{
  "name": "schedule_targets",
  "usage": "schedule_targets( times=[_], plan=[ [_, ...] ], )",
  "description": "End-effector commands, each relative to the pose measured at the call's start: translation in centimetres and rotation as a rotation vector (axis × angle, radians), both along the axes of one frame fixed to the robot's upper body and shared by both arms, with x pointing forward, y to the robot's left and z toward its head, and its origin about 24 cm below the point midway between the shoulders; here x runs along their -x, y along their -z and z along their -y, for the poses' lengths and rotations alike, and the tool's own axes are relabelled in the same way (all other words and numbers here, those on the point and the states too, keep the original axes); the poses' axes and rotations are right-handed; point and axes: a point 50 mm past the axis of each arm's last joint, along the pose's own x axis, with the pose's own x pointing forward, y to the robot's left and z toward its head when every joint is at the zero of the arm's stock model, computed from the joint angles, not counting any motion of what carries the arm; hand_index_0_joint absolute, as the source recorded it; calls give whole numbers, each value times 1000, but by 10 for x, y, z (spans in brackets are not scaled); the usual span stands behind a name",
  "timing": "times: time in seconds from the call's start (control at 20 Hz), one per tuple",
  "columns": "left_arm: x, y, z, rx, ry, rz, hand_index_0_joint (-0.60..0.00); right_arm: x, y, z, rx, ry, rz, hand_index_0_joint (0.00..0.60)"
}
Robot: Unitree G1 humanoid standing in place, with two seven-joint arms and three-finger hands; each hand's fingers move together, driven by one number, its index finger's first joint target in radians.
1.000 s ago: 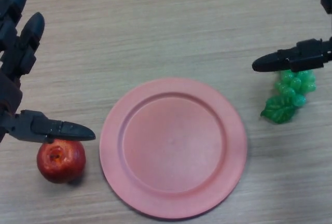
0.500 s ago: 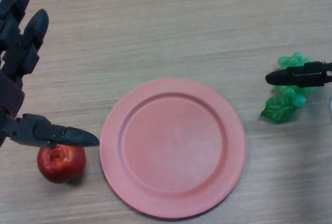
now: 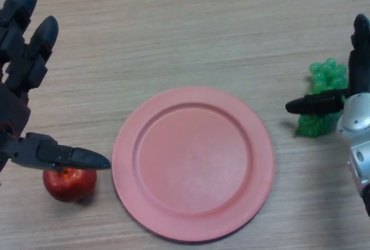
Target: Pick up the green grapes and place it on the plate
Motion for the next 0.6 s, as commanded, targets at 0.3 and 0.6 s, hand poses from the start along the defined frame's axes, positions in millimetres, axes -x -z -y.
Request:
schedule_targets(
  times=[0.3, 0.6],
  plan=[
    [13, -31, -16, -31, -54, 205, 0, -9, -34, -8, 143, -105, 180, 550],
    [13, -32, -16, -42, -63, 217, 0, -4, -44, -8, 231, -219, 137, 600]
  ],
)
